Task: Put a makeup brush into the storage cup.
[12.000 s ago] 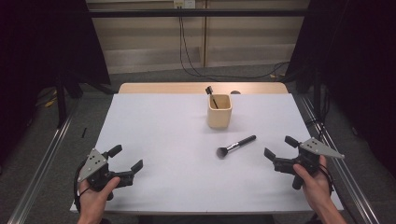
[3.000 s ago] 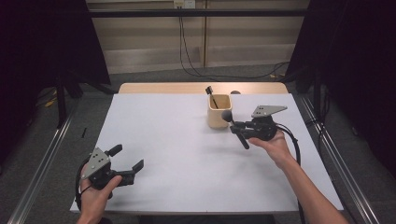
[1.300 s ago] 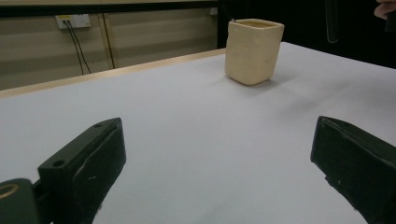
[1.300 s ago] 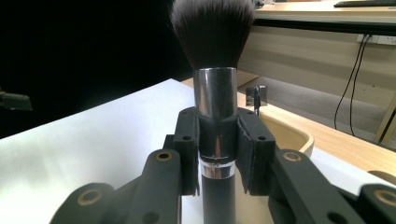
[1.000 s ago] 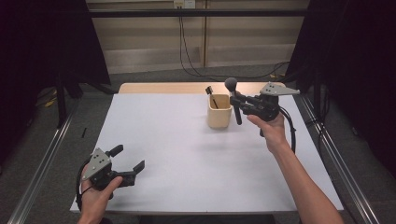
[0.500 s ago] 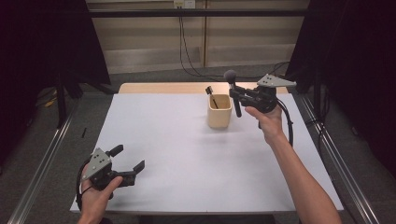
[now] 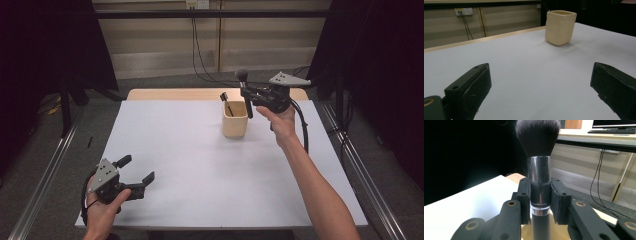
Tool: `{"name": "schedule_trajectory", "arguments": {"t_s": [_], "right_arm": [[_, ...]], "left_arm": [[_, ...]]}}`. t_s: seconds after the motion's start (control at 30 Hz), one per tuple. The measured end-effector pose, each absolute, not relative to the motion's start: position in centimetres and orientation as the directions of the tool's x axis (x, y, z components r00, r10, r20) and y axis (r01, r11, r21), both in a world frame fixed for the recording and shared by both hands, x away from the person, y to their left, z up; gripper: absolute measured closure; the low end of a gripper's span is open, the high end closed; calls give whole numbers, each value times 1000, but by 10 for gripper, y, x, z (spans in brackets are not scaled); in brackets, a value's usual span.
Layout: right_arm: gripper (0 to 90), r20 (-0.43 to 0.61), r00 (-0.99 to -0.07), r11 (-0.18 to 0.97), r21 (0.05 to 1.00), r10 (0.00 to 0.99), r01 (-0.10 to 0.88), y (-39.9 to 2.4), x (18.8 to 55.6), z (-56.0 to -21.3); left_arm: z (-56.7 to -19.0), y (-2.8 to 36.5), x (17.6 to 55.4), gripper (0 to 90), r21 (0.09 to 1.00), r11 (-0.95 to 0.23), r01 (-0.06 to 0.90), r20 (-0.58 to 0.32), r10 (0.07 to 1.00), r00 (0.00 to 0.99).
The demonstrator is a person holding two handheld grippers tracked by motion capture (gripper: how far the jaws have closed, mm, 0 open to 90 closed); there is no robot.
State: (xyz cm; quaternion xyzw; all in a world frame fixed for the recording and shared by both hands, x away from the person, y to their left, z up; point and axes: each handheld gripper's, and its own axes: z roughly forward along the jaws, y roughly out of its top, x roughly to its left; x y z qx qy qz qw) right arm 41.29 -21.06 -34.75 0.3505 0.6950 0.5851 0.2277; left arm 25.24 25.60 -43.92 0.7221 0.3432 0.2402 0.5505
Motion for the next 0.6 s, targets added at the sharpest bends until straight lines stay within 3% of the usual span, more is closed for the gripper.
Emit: {"name": "schedule_trajectory", "arguments": {"t_s": [0.6], "right_arm": [[719,90,-627,55,977,774,208,-199,437,-344]], "left_arm": [[-439,256,253,33,960,-158,233,-33,759,650]]}}
